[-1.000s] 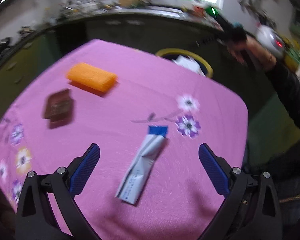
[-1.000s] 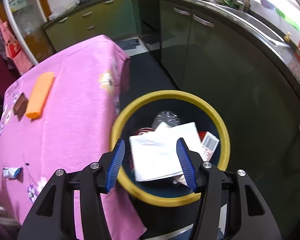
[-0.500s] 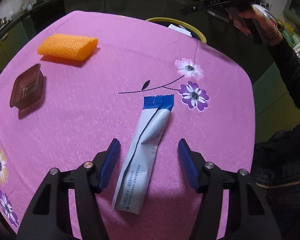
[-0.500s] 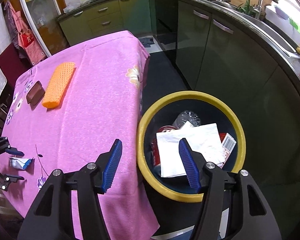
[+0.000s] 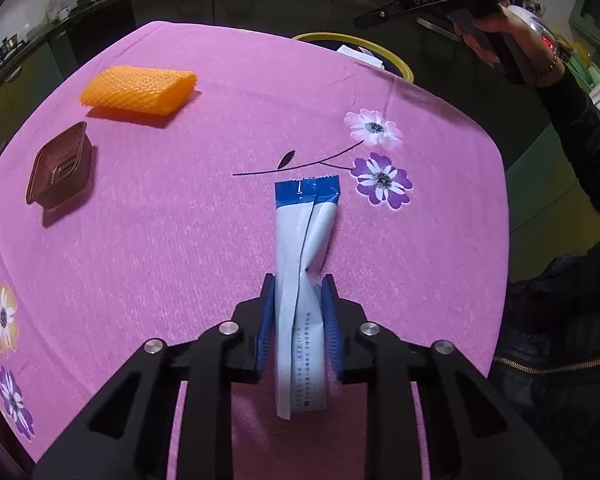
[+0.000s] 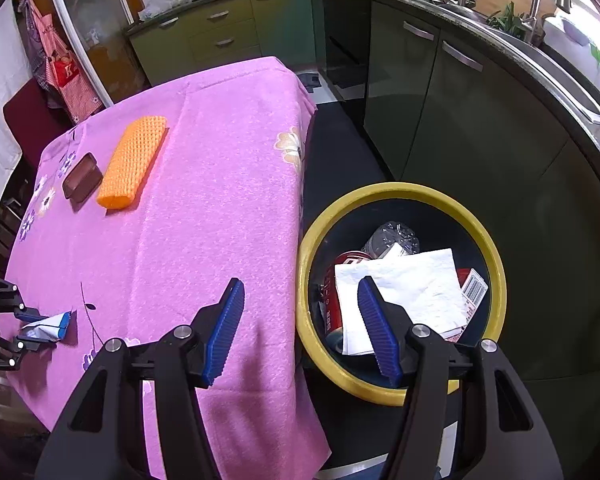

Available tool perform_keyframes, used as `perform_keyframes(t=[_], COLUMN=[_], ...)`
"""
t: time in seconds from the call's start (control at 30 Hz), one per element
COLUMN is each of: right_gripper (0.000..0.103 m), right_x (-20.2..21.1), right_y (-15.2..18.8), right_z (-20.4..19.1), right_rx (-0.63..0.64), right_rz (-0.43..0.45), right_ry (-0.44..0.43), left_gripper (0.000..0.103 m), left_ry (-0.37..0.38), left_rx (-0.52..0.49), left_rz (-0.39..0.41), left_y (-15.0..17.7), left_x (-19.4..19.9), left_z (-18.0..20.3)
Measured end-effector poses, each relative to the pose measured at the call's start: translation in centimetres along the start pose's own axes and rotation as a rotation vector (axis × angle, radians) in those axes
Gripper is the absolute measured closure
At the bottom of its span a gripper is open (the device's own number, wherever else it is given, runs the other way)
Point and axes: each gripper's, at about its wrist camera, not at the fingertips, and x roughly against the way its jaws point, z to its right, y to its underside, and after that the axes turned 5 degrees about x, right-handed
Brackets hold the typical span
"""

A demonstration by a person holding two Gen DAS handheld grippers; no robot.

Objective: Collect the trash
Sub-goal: 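Carry the toothpaste tube over the bin and release it with the left gripper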

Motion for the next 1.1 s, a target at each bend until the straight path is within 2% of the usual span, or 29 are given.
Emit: perform_keyframes(t=[0.3,0.47,0.53,0.77,0.9,1.1], right_gripper=[0.044,0.044,0.044,0.043,0.043,0.042], right_x=[0.6,2.1,2.9,5.5,6.8,9.4], right_y=[0.5,1.3,1.7,4.8,7.0,10.3], right_z=[0.4,1.4,2.3,6.6,9.0,11.6], right_rx=[-0.008,-0.029,-0.046,-0.126,-0.172,-0.236], right_rz=[0.012,0.035,0.048,0.089,0.103,0.127], right_ry=[-0.002,0.020,0.032,0.065,0.085,0.103], left_gripper=[0.084,0.084,0.084,0.084,0.084,0.084], left_ry=[-0.008,0.018,0.031,0.104,0.162,0.158], left_rx=[0.018,-0.015,-0.033,-0.104,-0.114,-0.106], left_rz=[0.016,0.055,0.065,0.082,0.067,0.038], left_y=[-0.8,-3.7,-5.6,-16.1,-22.4,-30.0], left_x=[0.7,2.0,2.1,-0.3,-3.7,-10.0], left_z=[0.6,2.1,3.0,6.6,8.6,11.4])
